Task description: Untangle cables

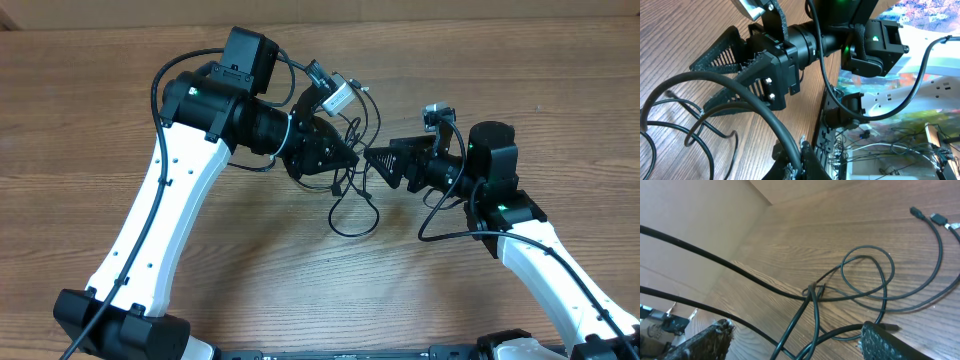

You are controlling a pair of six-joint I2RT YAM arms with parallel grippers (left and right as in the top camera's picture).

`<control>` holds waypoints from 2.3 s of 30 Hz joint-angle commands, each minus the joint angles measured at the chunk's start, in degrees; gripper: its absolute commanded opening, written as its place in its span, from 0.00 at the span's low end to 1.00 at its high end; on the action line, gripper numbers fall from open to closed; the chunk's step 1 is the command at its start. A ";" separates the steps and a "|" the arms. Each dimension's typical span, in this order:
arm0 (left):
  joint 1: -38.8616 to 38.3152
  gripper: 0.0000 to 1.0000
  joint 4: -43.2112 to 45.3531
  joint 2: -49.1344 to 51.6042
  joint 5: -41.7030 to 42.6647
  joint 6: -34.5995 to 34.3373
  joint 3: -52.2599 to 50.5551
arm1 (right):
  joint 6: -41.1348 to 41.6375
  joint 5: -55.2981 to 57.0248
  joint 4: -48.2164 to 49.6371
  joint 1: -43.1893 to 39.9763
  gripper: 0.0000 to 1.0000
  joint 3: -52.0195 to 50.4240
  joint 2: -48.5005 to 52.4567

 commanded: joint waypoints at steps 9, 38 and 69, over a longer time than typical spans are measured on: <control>-1.29 0.04 1.16 -4.85 2.40 1.73 1.73 | -0.02 0.52 -2.80 0.26 0.75 0.26 -0.13; -3.32 0.04 2.71 -5.07 -7.34 0.37 1.73 | -1.03 -4.63 -26.69 0.28 0.55 0.22 -0.13; -3.32 0.04 0.68 -5.05 -20.65 -0.39 1.70 | -8.52 1.81 -21.31 0.81 0.04 0.87 4.92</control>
